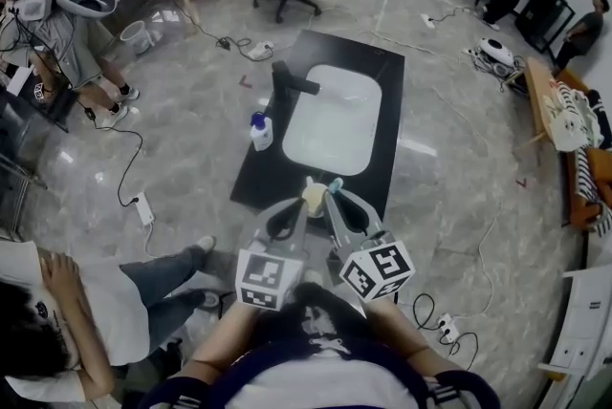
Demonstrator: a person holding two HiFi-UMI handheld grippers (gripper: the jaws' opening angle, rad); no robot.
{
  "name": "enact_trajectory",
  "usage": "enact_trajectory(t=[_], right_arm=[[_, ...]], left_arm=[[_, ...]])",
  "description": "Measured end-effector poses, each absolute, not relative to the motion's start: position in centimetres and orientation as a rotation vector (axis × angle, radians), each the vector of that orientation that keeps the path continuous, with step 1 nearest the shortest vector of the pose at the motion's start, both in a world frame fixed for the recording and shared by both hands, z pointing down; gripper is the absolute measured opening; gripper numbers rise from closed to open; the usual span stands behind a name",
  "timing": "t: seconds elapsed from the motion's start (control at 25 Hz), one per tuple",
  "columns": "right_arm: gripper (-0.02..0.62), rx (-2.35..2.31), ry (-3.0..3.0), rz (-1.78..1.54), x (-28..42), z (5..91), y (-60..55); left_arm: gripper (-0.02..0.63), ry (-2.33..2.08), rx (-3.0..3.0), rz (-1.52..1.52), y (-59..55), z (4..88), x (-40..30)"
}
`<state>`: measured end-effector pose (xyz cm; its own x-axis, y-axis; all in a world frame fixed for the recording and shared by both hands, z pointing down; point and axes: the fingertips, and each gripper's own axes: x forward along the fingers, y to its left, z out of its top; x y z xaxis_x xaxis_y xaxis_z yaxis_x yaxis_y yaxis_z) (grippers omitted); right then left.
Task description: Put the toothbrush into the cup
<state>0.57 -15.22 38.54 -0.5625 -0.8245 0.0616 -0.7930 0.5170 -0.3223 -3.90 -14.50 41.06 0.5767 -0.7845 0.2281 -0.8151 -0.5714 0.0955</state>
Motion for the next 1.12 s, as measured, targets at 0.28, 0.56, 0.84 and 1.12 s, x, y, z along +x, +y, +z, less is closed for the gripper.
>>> enact_trajectory(t=[0.28, 0.56, 0.84, 1.12], right_arm=[[0.018, -1.422, 2.653, -0.474, 0.8, 40.1, -16.7], [0.017, -1.420, 2.664, -0.477, 1.2, 42.2, -17.9], [0.018, -1.404, 2.654, -0.560, 1.5, 44.7, -19.1], [0.017, -1.405, 2.663, -0.558, 1.5, 45.7, -19.7]], left_arm=[[0.000, -1.341, 2.596, 0.257, -15.3, 42.2, -3.7], [0.000, -1.356, 2.562, 0.262, -15.9, 43.5, -3.8], [0.000, -1.369, 2.523, 0.270, -16.4, 45.3, -4.1], [0.000, -1.373, 2.503, 0.277, -16.6, 46.2, -4.3]])
